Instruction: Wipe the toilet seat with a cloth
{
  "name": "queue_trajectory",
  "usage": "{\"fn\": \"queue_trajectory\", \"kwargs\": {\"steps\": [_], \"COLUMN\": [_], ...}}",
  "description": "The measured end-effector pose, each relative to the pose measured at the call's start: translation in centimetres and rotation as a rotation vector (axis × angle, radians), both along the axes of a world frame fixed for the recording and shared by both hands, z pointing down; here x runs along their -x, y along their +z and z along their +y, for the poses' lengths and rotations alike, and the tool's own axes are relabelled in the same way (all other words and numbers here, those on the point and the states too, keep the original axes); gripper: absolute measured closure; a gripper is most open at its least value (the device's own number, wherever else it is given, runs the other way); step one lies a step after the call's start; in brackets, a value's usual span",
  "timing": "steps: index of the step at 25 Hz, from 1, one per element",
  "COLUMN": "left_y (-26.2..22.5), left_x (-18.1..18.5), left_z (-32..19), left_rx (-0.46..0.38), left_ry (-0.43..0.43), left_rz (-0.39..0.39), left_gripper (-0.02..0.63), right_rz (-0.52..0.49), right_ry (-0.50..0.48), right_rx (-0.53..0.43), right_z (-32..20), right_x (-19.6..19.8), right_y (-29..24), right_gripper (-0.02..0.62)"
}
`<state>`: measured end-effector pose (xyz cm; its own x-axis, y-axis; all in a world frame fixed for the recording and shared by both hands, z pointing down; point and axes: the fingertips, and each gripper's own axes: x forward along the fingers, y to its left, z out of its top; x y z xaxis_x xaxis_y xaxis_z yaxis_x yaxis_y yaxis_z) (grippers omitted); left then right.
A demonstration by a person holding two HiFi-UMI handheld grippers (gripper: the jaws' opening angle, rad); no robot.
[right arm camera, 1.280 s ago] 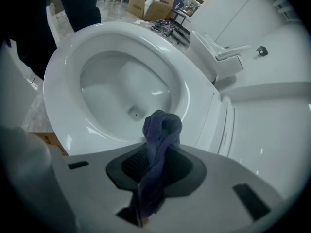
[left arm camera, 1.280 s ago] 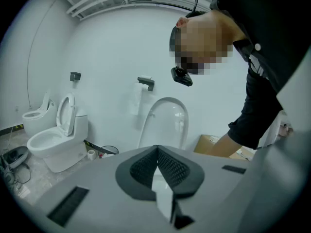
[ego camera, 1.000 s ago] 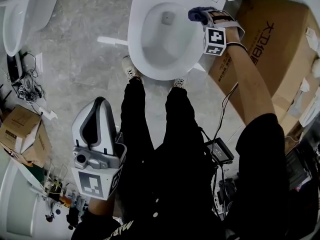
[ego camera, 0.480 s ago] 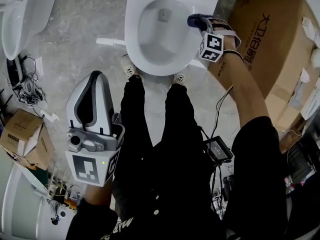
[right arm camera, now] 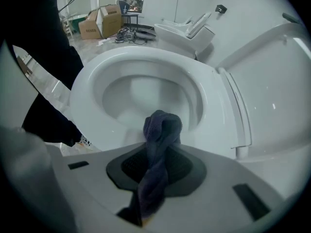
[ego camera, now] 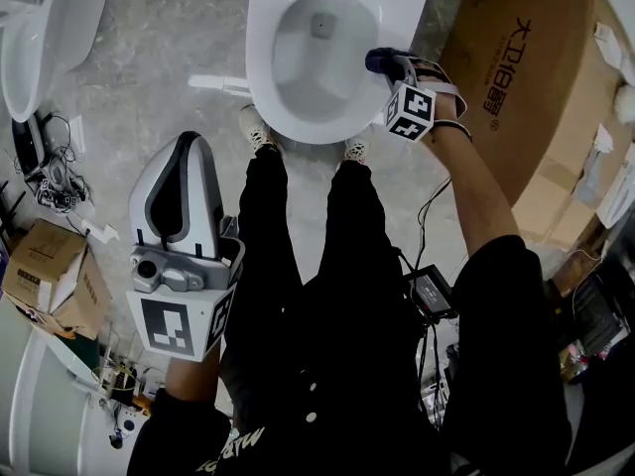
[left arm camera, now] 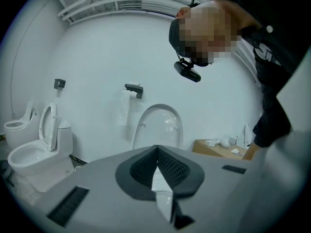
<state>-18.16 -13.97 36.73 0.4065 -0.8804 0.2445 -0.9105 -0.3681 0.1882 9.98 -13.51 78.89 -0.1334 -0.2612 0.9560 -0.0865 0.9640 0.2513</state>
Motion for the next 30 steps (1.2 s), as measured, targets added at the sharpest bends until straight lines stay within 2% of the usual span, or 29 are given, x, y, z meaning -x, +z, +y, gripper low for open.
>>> {"fn": "queue_trajectory", "kwargs": {"steps": [12,19,26,30], "left_y": [0.0,0.5,0.8,0.9], "left_x": [0.2,0.4,0.5,0.7], "left_z": [0.5,0.4,0.6,0.6], "left_rx": [-0.004,-0.004,0.000,0.004], "left_ry": [0.019,0.036,0.053,0.053], "left_rz": [0.016,0.025,0.030,0.029], "left_gripper": [0.595,0.595,0.595,0.595], "right_rz": [-0.060,-0.104,-0.162,-0.191], "right_ry": [0.078,0.124,0.225,0.222], "right_rx": [0.120,0.197,0.252,0.276], "right_z": [6.7,11.0,13.9,15.3], "right_x": [2.0,4.3,6.5,8.3], "right_y": [-0.1,-0.2,-0.5,-0.5], "right_gripper": [0.512,0.512,0.512,0.512]}}
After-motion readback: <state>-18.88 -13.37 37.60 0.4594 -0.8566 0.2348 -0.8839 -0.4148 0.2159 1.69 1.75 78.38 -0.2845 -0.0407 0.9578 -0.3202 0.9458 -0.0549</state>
